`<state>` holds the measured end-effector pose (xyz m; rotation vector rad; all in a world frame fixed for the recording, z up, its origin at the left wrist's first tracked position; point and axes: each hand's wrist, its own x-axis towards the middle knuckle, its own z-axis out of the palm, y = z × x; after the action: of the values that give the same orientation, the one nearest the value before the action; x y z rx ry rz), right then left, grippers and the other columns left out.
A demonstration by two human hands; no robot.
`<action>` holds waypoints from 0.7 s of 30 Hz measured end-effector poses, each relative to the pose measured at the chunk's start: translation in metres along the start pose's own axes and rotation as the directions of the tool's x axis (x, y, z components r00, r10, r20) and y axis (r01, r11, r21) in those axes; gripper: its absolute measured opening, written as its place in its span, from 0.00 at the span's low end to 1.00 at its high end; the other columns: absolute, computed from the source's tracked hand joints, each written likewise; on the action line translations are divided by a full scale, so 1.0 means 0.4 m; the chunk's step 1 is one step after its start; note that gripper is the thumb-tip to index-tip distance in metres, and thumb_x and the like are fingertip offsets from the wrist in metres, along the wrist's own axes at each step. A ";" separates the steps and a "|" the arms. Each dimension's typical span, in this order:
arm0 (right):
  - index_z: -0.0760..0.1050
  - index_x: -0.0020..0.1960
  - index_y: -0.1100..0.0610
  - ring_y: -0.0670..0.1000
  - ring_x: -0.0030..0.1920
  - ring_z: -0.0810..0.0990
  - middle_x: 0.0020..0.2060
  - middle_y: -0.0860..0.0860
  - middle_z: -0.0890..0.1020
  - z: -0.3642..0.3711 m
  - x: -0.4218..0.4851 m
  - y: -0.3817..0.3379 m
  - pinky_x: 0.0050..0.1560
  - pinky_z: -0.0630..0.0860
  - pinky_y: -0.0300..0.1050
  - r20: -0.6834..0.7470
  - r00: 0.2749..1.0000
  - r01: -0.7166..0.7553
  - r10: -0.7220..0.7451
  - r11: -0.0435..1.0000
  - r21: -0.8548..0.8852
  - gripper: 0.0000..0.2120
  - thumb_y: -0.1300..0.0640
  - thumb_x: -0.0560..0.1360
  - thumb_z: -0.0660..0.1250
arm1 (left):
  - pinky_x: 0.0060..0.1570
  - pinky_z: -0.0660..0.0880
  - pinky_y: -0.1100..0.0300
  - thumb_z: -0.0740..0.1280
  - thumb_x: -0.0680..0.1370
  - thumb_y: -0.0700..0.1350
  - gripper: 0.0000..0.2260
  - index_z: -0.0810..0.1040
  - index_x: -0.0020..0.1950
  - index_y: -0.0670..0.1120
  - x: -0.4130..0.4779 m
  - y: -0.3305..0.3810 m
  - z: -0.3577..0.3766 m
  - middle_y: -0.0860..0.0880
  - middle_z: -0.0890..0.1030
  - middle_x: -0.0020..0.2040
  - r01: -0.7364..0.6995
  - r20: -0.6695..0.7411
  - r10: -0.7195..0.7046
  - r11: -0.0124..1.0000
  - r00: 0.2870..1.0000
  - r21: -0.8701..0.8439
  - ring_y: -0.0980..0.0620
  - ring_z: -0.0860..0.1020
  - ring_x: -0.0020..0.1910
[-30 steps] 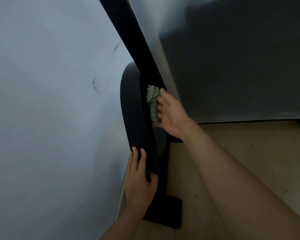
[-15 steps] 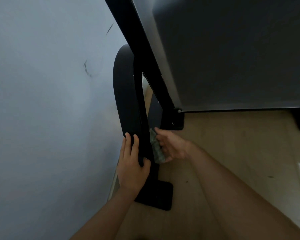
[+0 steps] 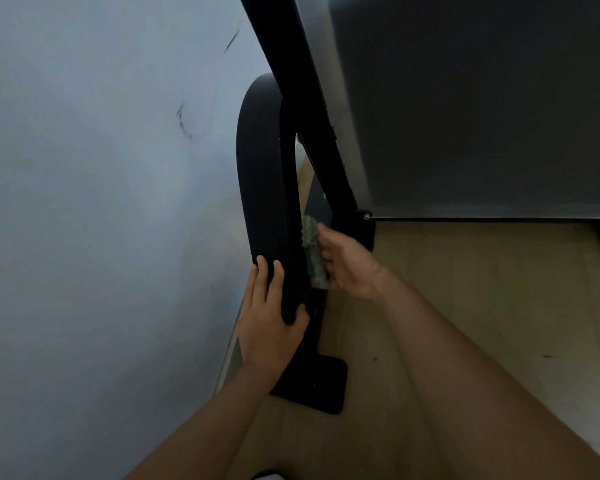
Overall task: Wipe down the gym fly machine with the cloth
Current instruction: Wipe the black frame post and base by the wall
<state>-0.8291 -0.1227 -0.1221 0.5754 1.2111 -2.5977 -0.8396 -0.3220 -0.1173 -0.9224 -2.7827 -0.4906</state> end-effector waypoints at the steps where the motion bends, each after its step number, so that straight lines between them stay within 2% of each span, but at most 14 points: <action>1: 0.80 0.64 0.48 0.55 0.63 0.80 0.59 0.51 0.84 -0.008 -0.002 0.024 0.67 0.73 0.58 0.002 0.999 -0.038 0.038 0.999 -0.018 0.27 0.31 0.75 0.63 | 0.64 0.76 0.50 0.75 0.73 0.49 0.37 0.64 0.80 0.47 0.001 0.000 0.000 0.47 0.59 0.82 0.001 -0.004 -0.001 1.000 1.000 0.002 0.46 0.61 0.80; 4: 0.79 0.66 0.49 0.55 0.63 0.79 0.62 0.53 0.82 -0.025 -0.012 0.071 0.68 0.72 0.57 0.002 0.991 -0.134 0.134 0.990 -0.036 0.28 0.31 0.76 0.61 | 0.61 0.79 0.46 0.74 0.74 0.50 0.37 0.64 0.80 0.47 0.000 -0.001 0.002 0.47 0.59 0.82 0.004 -0.007 -0.003 1.000 1.000 0.004 0.46 0.60 0.80; 6: 0.80 0.65 0.48 0.55 0.64 0.78 0.62 0.53 0.82 -0.025 -0.016 0.063 0.69 0.71 0.57 0.004 0.992 -0.125 0.125 0.991 -0.045 0.28 0.31 0.76 0.60 | 0.60 0.79 0.45 0.73 0.74 0.50 0.37 0.63 0.80 0.48 0.000 -0.002 0.003 0.47 0.59 0.82 -0.003 -0.013 0.003 1.000 1.000 0.004 0.46 0.61 0.80; 10: 0.79 0.66 0.49 0.54 0.59 0.80 0.57 0.51 0.84 0.002 -0.013 -0.027 0.59 0.76 0.53 -0.006 0.998 0.069 -0.069 0.997 0.016 0.26 0.34 0.77 0.61 | 0.57 0.81 0.45 0.74 0.74 0.50 0.37 0.64 0.80 0.48 0.001 -0.004 0.003 0.47 0.59 0.82 -0.006 -0.016 0.007 1.000 1.000 0.016 0.46 0.61 0.79; 13: 0.79 0.66 0.49 0.54 0.60 0.82 0.58 0.51 0.84 0.021 -0.007 -0.082 0.61 0.77 0.55 -0.054 0.975 0.219 -0.216 0.972 0.080 0.20 0.40 0.79 0.62 | 0.59 0.80 0.45 0.74 0.74 0.50 0.37 0.64 0.80 0.46 0.000 -0.011 0.007 0.45 0.60 0.81 -0.028 -0.031 0.029 0.999 0.999 0.019 0.45 0.62 0.79; 15: 0.81 0.61 0.46 0.51 0.57 0.84 0.57 0.50 0.85 0.027 -0.001 -0.085 0.58 0.79 0.53 -0.074 0.966 0.251 -0.246 0.966 0.066 0.15 0.43 0.80 0.63 | 0.58 0.80 0.46 0.75 0.73 0.49 0.37 0.65 0.79 0.45 0.002 -0.014 0.008 0.43 0.61 0.81 -0.044 -0.035 0.045 0.999 0.998 0.023 0.43 0.64 0.78; 17: 0.82 0.59 0.44 0.50 0.55 0.85 0.56 0.49 0.86 0.026 0.001 -0.063 0.53 0.80 0.50 -0.084 0.972 0.225 -0.222 0.974 0.029 0.11 0.46 0.81 0.64 | 0.54 0.81 0.46 0.76 0.71 0.49 0.38 0.67 0.78 0.45 0.008 -0.015 0.005 0.42 0.64 0.79 -0.034 -0.039 0.035 0.999 0.999 0.027 0.41 0.67 0.75; 19: 0.82 0.60 0.47 0.51 0.56 0.84 0.55 0.50 0.86 0.017 0.000 -0.028 0.50 0.81 0.50 -0.117 0.980 0.162 -0.161 0.987 -0.005 0.11 0.49 0.81 0.65 | 0.52 0.81 0.46 0.77 0.68 0.49 0.38 0.69 0.75 0.45 0.017 -0.015 0.003 0.42 0.66 0.76 -0.016 -0.046 0.015 1.000 0.999 -0.008 0.41 0.69 0.71; 21: 0.83 0.57 0.50 0.50 0.52 0.85 0.51 0.50 0.87 0.002 0.001 0.011 0.44 0.81 0.47 -0.149 0.985 0.081 -0.090 0.995 -0.064 0.08 0.53 0.80 0.68 | 0.52 0.80 0.47 0.77 0.67 0.51 0.37 0.69 0.73 0.45 0.028 -0.021 -0.001 0.42 0.67 0.73 -0.030 -0.057 0.026 0.998 0.998 -0.057 0.42 0.70 0.68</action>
<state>-0.8282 -0.1261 -0.1246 0.7368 1.3810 -2.6197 -0.8536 -0.3224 -0.1162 -0.9434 -2.7149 -0.5860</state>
